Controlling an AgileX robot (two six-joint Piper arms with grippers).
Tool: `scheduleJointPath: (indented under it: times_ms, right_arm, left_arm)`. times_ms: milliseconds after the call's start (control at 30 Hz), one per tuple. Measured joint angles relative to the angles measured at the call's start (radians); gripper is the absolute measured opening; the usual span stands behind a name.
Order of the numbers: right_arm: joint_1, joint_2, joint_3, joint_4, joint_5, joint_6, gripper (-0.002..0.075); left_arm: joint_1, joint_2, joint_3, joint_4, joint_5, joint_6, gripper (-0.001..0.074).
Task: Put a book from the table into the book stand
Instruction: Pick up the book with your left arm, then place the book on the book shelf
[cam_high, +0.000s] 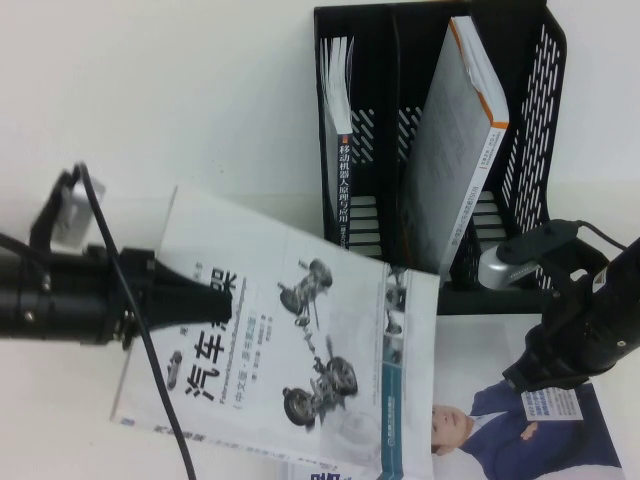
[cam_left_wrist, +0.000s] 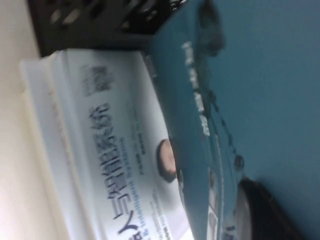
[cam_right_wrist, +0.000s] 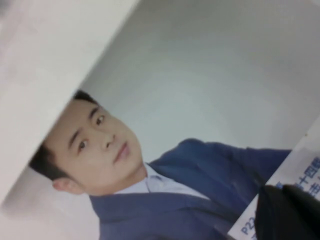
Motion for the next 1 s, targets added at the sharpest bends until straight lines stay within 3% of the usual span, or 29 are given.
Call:
scheduleJointPath:
  times_ms: [433,600,733,1000]
  right_arm:
    - [0.0,0.0,0.0,-0.047,0.008,0.031,-0.0001]
    - [0.0,-0.013,0.0,-0.107,0.052,0.08,-0.0001]
    - [0.0,-0.052,0.0,-0.241,0.119,0.18,-0.0001]
    - [0.0,-0.182,0.0,-0.714,0.278,0.58,-0.0001]
  left_arm:
    - [-0.071,-0.071,-0.265,0.111,0.029,-0.238,0.0114]
    - [-0.148,-0.071,-0.409,0.161,0.042,-0.33,0.0114]
    - [-0.238,-0.071,-0.487,0.186,0.036,-0.388,0.0114]
    - [-0.403,-0.071,-0.56,0.192,-0.134,-0.417,0.0113]
